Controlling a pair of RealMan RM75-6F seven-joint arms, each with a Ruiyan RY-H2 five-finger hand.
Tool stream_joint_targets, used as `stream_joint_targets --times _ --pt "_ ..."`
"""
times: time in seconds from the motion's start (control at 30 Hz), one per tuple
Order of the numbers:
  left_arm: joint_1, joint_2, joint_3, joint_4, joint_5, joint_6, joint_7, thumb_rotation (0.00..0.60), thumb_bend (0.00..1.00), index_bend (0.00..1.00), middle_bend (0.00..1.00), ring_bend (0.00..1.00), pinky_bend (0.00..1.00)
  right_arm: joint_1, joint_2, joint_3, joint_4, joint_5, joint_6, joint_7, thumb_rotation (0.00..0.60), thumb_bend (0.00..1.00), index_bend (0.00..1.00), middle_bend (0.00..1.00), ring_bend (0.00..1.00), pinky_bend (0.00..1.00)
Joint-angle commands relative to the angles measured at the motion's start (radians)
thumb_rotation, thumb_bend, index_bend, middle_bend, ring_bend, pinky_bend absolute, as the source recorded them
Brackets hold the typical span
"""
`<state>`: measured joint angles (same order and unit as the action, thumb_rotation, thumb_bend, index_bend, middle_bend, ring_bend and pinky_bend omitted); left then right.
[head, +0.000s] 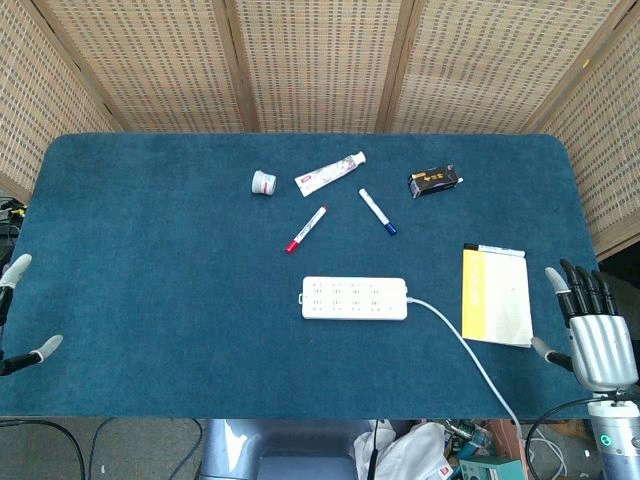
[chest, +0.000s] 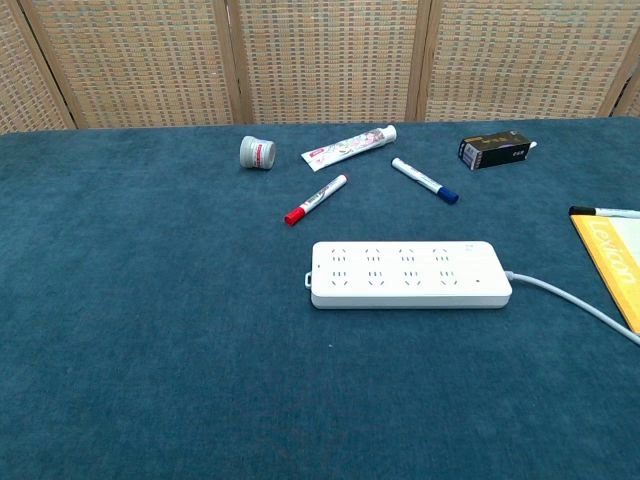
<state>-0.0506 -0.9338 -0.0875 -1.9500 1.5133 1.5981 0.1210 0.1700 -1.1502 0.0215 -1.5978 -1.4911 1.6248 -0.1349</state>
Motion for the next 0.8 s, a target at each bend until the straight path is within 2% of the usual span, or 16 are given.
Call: stream_joint_targets --times 0.03,0.2,0.23,0.27,0.33,0.37,0.4,0.43,0.47,0.5,0.57,0.67,0.8 --pt "-0.003 0.006 -0.003 0.009 -0.001 -0.005 -0.020 0.600 0.00 0.00 0.00 0.00 0.00 -0.006 -0.003 0.004 -0.001 -0.002 0.000 -0.011 0.600 0.00 0.00 0.00 0.00 0.00" --pt "-0.008 0.007 0.000 0.006 0.007 -0.013 -0.010 0.600 0.00 0.00 0.00 0.00 0.00 0.006 -0.025 0.024 -0.017 -0.011 -0.026 0.013 0.600 0.00 0.00 0.00 0.00 0.00" --pt "-0.008 0.006 0.000 0.006 0.008 -0.014 -0.007 0.600 0.00 0.00 0.00 0.00 0.00 0.020 -0.029 0.031 -0.018 -0.017 -0.042 0.021 0.600 0.00 0.00 0.01 0.04 0.01" --pt "-0.009 0.005 0.000 0.004 0.008 -0.015 -0.004 0.600 0.00 0.00 0.00 0.00 0.00 0.043 -0.026 0.040 -0.020 -0.026 -0.071 0.027 0.600 0.00 0.00 0.06 0.11 0.05" --pt "-0.010 0.003 0.001 0.001 0.006 -0.017 0.001 0.600 0.00 0.00 0.00 0.00 0.00 0.085 -0.011 0.051 -0.038 -0.037 -0.135 0.041 0.600 0.00 0.00 0.22 0.29 0.19" --pt "-0.010 0.002 0.000 0.001 0.005 -0.017 0.005 0.600 0.00 0.00 0.00 0.00 0.00 0.107 0.001 0.056 -0.051 -0.038 -0.171 0.051 0.600 0.00 0.00 0.33 0.41 0.31" --pt "-0.011 0.001 0.000 0.000 0.005 -0.017 0.009 0.600 0.00 0.00 0.00 0.00 0.00 0.140 0.016 0.062 -0.070 -0.043 -0.225 0.069 0.600 0.01 0.00 0.40 0.48 0.42" --pt "-0.011 -0.001 0.000 0.000 0.005 -0.017 0.013 0.600 0.00 0.00 0.00 0.00 0.00 0.171 0.026 0.067 -0.088 -0.043 -0.276 0.090 0.600 0.07 0.00 0.51 0.58 0.58" --pt "-0.012 -0.003 -0.001 0.000 0.003 -0.018 0.018 0.600 0.00 0.00 0.00 0.00 0.00 0.206 0.040 0.076 -0.109 -0.033 -0.339 0.117 0.600 0.16 0.00 0.60 0.67 0.75" --pt "-0.012 -0.004 -0.001 -0.001 0.002 -0.018 0.021 0.600 0.00 0.00 0.00 0.00 0.00 0.223 0.046 0.080 -0.118 -0.026 -0.370 0.127 0.600 0.25 0.00 0.65 0.72 0.85" --pt "-0.014 -0.007 -0.002 -0.002 -0.002 -0.021 0.028 0.600 0.00 0.00 0.00 0.00 0.00 0.283 0.051 0.092 -0.131 -0.002 -0.477 0.138 0.600 0.52 0.00 0.76 0.85 0.98" --pt "-0.018 -0.011 -0.004 -0.006 -0.011 -0.028 0.046 0.600 0.00 0.00 0.00 0.00 0.00 0.372 0.028 0.110 -0.109 0.075 -0.642 0.099 0.600 0.70 0.05 0.81 0.91 1.00" --pt "-0.020 -0.016 -0.006 -0.009 -0.020 -0.030 0.057 0.600 0.00 0.00 0.00 0.00 0.00 0.426 -0.014 0.110 -0.082 0.141 -0.737 0.025 0.600 0.74 0.19 0.83 0.92 1.00"
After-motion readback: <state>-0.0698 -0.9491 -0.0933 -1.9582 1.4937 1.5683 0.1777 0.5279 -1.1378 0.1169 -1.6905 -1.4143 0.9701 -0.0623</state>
